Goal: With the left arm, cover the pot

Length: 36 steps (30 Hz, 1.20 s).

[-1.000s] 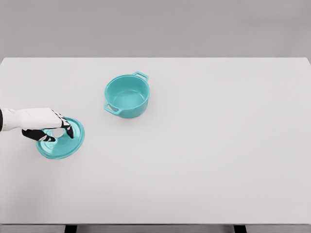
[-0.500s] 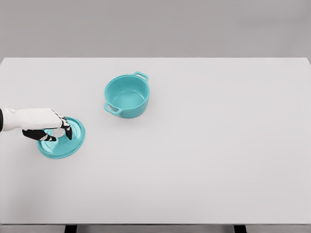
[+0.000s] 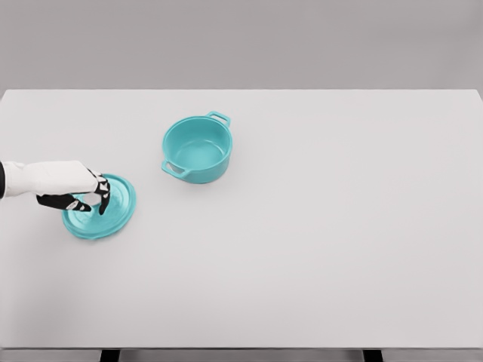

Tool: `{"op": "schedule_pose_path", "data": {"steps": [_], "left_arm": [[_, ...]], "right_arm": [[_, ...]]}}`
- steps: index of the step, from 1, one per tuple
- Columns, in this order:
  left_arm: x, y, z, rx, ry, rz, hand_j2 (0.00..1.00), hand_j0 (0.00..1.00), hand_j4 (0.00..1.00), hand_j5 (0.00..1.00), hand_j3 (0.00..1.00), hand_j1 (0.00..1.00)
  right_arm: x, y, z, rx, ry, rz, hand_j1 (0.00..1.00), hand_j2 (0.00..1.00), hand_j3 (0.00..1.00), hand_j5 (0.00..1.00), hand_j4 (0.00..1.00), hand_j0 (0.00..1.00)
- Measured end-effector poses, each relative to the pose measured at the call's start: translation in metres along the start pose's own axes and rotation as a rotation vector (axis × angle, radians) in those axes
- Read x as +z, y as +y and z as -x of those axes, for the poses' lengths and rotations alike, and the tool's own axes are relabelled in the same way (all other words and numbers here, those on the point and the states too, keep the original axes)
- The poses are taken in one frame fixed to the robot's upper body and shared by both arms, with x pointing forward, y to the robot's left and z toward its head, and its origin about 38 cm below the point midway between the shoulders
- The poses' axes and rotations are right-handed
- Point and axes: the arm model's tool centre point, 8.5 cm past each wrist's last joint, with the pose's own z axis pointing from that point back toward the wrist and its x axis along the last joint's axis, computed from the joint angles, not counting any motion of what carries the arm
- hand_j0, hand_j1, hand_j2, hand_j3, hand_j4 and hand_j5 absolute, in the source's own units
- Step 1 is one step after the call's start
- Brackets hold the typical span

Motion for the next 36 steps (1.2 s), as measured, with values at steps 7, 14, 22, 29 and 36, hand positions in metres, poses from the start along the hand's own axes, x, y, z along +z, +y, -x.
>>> {"op": "schedule_pose_path", "data": {"steps": [7, 14, 22, 29, 36], "left_arm": [[0.000, 0.020, 0.000, -0.024, -0.004, -0.038, 0.35, 0.35, 0.35, 0.35, 0.35, 0.35], [0.001, 0.048, -0.001, -0.064, -0.004, -0.084, 0.35, 0.35, 0.35, 0.35, 0.35, 0.35], [-0.001, 0.070, -0.005, -0.096, -0.012, -0.122, 0.35, 0.35, 0.35, 0.35, 0.35, 0.35], [-0.005, 0.098, -0.012, -0.138, -0.031, -0.169, 0.35, 0.35, 0.35, 0.35, 0.35, 0.35], [-0.009, 0.123, -0.022, -0.177, -0.053, -0.210, 0.35, 0.35, 0.35, 0.35, 0.35, 0.35]], "right_arm": [[0.000, 0.000, 0.000, 0.000, 0.000, 0.000, 1.00, 1.00, 1.00, 1.00, 1.00, 1.00], [0.000, 0.000, 0.000, 0.000, 0.000, 0.000, 1.00, 1.00, 1.00, 1.00, 1.00, 1.00], [0.000, 0.000, 0.000, 0.000, 0.000, 0.000, 1.00, 1.00, 1.00, 1.00, 1.00, 1.00], [0.000, 0.001, 0.001, -0.001, 0.001, -0.001, 1.00, 1.00, 1.00, 1.00, 1.00, 1.00], [0.000, 0.001, 0.001, 0.000, 0.001, -0.001, 1.00, 1.00, 1.00, 1.00, 1.00, 1.00]]}}
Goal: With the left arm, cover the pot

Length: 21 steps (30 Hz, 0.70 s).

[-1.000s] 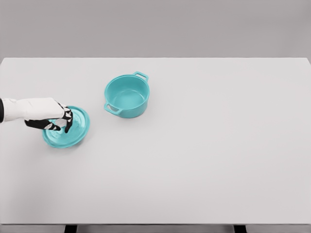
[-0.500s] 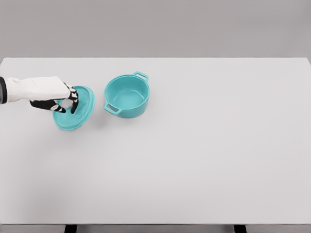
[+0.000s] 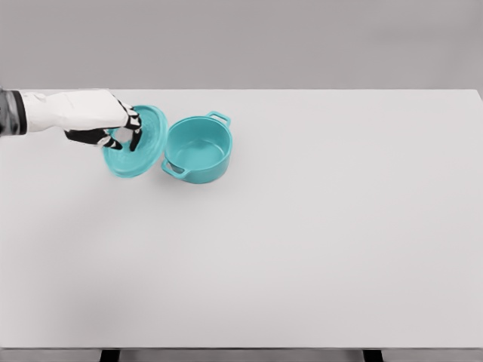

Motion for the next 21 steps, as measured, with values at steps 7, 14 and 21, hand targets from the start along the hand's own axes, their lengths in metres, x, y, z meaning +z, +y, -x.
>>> {"op": "schedule_pose_path", "data": {"steps": [7, 14, 21], "left_arm": [[-0.021, 0.030, -0.012, -0.057, -0.049, -0.029, 0.35, 0.35, 0.35, 0.35, 0.35, 0.35], [-0.053, 0.042, -0.028, -0.092, -0.114, -0.005, 0.35, 0.35, 0.35, 0.35, 0.35, 0.35], [-0.078, 0.040, -0.014, -0.070, -0.082, 0.027, 0.35, 0.35, 0.35, 0.35, 0.35, 0.35]], "right_arm": [[0.000, 0.000, 0.000, 0.000, 0.000, 0.000, 1.00, 1.00, 1.00, 1.00, 1.00, 1.00], [0.000, -0.001, -0.001, 0.000, -0.001, 0.001, 1.00, 1.00, 1.00, 1.00, 1.00, 1.00], [0.000, 0.000, 0.000, 0.000, 0.000, 0.000, 1.00, 1.00, 1.00, 1.00, 1.00, 1.00]]}}
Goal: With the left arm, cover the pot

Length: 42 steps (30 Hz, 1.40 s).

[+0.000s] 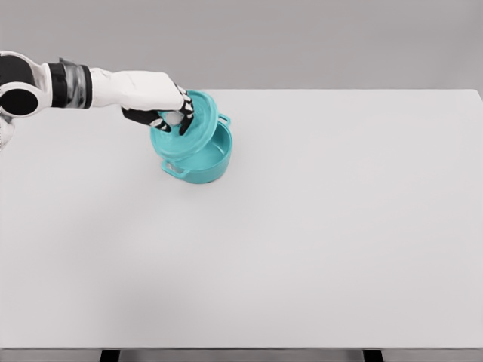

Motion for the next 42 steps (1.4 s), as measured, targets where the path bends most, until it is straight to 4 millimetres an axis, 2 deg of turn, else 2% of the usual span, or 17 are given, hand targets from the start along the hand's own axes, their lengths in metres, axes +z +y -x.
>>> {"op": "schedule_pose_path", "data": {"steps": [10, 20, 33, 42], "left_arm": [[-0.020, -0.007, -0.002, 0.003, -0.012, 0.034, 0.36, 0.36, 0.36, 0.36, 0.36, 0.36], [-0.032, -0.022, 0.004, 0.022, 0.007, 0.080, 0.37, 0.37, 0.37, 0.37, 0.37, 0.37], [-0.038, -0.019, 0.004, 0.013, 0.007, 0.086, 0.41, 0.41, 0.41, 0.41, 0.41, 0.41], [-0.044, -0.018, 0.002, 0.014, 0.002, 0.083, 0.57, 0.57, 0.57, 0.57, 0.57, 0.57]], "right_arm": [[0.000, -0.001, -0.001, 0.000, -0.001, 0.001, 1.00, 1.00, 1.00, 1.00, 1.00, 1.00], [0.000, 0.000, 0.000, 0.000, 0.000, 0.000, 1.00, 1.00, 1.00, 1.00, 1.00, 1.00], [0.000, -0.001, -0.001, 0.000, -0.001, 0.001, 1.00, 1.00, 1.00, 1.00, 1.00, 1.00], [0.000, 0.000, 0.000, 0.000, 0.000, 0.000, 1.00, 1.00, 1.00, 1.00, 1.00, 1.00]]}}
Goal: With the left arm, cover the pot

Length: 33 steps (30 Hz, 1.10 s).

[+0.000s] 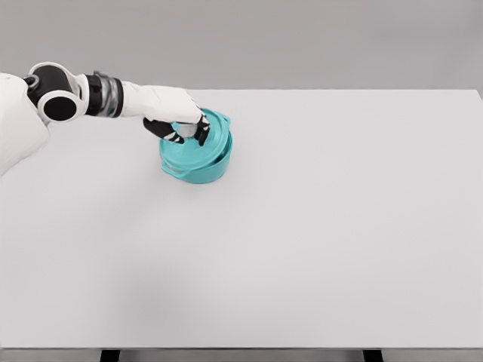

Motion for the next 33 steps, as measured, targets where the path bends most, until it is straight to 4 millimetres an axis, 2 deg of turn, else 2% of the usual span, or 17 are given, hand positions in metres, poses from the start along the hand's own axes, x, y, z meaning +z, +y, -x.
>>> {"op": "schedule_pose_path", "data": {"steps": [4, 12, 19, 25, 33], "left_arm": [[-0.002, 0.001, 0.000, 0.001, -0.001, -0.003, 0.68, 0.68, 0.68, 0.68, 0.68, 0.68], [-0.005, 0.002, 0.000, 0.019, -0.002, -0.011, 0.76, 0.76, 0.76, 0.76, 0.76, 0.76], [-0.007, 0.001, 0.003, 0.034, 0.006, -0.013, 0.90, 0.90, 0.90, 0.90, 0.90, 0.90], [-0.010, 0.000, 0.003, 0.033, 0.008, -0.009, 0.95, 0.95, 0.95, 0.95, 0.95, 0.95], [-0.020, 0.000, 0.001, 0.020, 0.010, 0.008, 0.95, 0.95, 0.95, 0.95, 0.95, 0.95]], "right_arm": [[0.000, -0.001, -0.001, 0.000, -0.001, 0.001, 1.00, 1.00, 1.00, 1.00, 1.00, 1.00], [0.000, 0.000, 0.000, 0.000, 0.000, 0.000, 1.00, 1.00, 1.00, 1.00, 1.00, 1.00], [0.000, -0.001, -0.001, 0.000, -0.001, 0.001, 1.00, 1.00, 1.00, 1.00, 1.00, 1.00], [0.000, 0.000, 0.000, 0.000, 0.000, 0.000, 1.00, 1.00, 1.00, 1.00, 1.00, 1.00], [0.000, 0.000, 0.000, 0.000, 0.000, 0.000, 1.00, 1.00, 1.00, 1.00, 1.00, 1.00]]}}
